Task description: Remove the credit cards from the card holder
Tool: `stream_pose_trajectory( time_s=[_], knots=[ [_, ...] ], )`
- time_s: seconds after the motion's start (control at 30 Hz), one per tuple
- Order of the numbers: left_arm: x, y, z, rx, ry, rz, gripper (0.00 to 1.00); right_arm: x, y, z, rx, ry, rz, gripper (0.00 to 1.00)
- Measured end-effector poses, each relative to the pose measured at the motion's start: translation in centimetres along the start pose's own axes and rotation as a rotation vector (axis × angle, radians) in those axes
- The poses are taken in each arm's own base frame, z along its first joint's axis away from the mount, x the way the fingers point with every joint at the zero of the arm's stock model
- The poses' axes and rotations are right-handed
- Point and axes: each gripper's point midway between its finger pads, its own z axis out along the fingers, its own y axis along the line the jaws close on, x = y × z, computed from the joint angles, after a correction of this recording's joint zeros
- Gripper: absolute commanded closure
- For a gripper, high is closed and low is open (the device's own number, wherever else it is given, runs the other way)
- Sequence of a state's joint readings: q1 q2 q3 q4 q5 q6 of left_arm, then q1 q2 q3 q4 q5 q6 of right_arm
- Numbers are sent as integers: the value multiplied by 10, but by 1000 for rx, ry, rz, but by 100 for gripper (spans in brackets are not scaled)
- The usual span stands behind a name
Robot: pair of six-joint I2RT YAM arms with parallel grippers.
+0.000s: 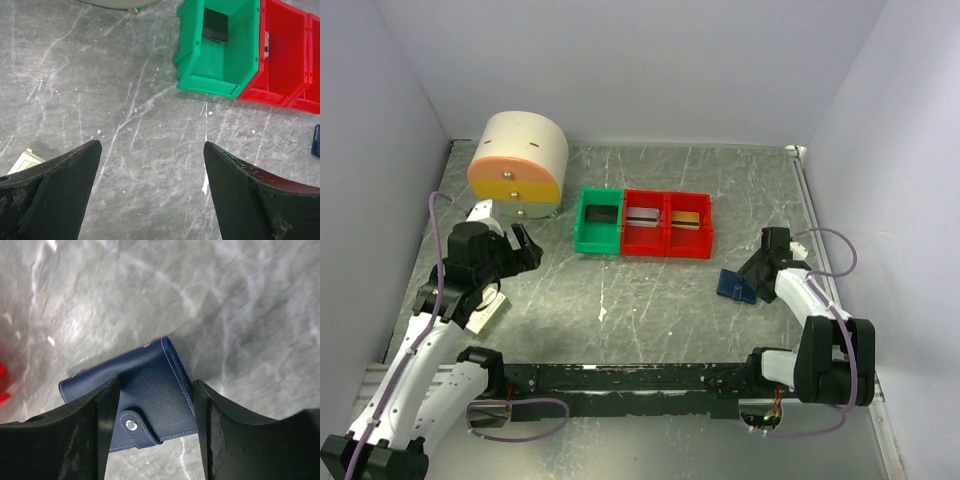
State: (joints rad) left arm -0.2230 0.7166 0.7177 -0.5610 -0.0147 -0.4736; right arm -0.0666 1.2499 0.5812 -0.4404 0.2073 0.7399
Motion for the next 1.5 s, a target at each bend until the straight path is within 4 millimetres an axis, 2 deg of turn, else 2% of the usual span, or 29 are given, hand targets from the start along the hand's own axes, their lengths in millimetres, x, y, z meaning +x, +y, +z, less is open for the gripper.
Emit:
stream_pose_trajectory(
  time_s=[0.2,0.37,0.47,0.57,0.7,0.9,1.0,1.07,1.17,1.27,1.4,1.5],
  knots=[
    [7,-4,5,27,38,12,5,30,23,-10,-129,71,-97,44],
    [10,-10,5,62,57,27,5,67,68,-25,-203,105,-349,43],
    [9,-12,3,77,47,29,5,105,96,-39,-303,121,-518,43],
    [7,-13,0,87,30,30,5,129,106,-49,-376,130,-622,42],
    [7,-18,0,116,34,37,5,147,112,-59,-461,133,-723,41],
    [19,-34,6,214,93,44,4,173,120,-74,-594,152,-890,38],
    [30,-46,12,292,145,36,4,177,123,-79,-625,138,-952,35],
    [43,-55,17,353,190,20,4,172,127,-81,-626,110,-954,32],
    [71,-71,21,426,275,11,5,152,137,-92,-606,34,-870,31],
    [97,-95,15,492,338,64,5,133,141,-110,-597,-15,-714,33],
    [118,-127,6,572,361,131,5,131,127,-121,-607,10,-516,33],
    [127,-139,9,588,356,139,5,145,101,-109,-576,69,-422,33]
  ],
)
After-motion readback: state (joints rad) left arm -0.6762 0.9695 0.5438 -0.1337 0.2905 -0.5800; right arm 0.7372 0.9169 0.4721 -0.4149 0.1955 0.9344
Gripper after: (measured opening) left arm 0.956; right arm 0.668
